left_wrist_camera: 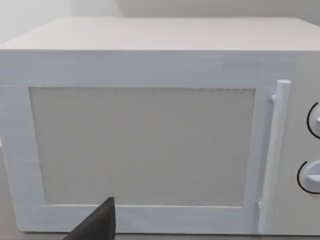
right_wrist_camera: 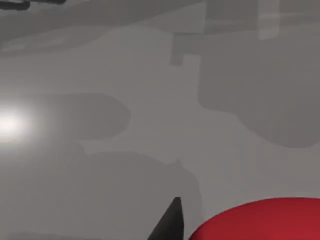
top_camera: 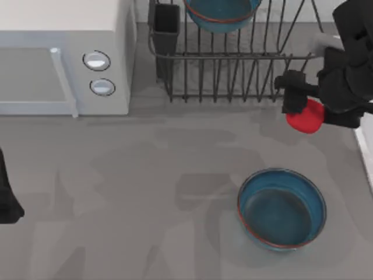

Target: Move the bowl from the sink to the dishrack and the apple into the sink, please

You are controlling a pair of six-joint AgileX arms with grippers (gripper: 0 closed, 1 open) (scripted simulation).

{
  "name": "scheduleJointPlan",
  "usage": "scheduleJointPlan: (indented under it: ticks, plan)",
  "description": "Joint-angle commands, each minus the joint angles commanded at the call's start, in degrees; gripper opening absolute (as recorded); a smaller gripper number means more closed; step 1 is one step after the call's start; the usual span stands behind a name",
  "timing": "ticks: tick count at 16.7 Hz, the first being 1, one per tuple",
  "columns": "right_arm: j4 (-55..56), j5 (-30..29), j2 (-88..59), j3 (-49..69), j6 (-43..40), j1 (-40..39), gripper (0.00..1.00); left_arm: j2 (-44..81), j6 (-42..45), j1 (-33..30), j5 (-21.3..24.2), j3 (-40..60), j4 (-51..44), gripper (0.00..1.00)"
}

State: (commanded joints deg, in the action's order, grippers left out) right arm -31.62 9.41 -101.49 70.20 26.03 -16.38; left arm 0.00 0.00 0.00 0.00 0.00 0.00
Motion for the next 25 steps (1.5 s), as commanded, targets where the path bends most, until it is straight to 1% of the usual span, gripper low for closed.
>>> scheduleJointPlan:
  ticks: [10,12,14,16,18,25]
  plan:
    - [58.8,13.5,8.2,-24.6,-16.2,31.6,0.00,0.0,0.0,0.0,0.0,0.0,0.0,1.00]
    - [68.5,15.6,10.6,-28.8,-19.2,36.9,0.00,0.0,0.0,0.0,0.0,0.0,0.0,1.00]
    - [75.8,17.3,12.9,-32.3,-21.8,41.4,0.00,0.0,0.0,0.0,0.0,0.0,0.0,1.00]
    - [80.7,18.6,14.8,-34.7,-23.8,44.6,0.00,0.0,0.0,0.0,0.0,0.0,0.0,1.00]
    - [83.2,19.2,15.8,-35.9,-24.8,46.3,0.00,0.0,0.0,0.0,0.0,0.0,0.0,1.00]
    - [84.2,19.2,14.9,-35.9,-24.8,46.4,0.00,0.0,0.0,0.0,0.0,0.0,0.0,1.00]
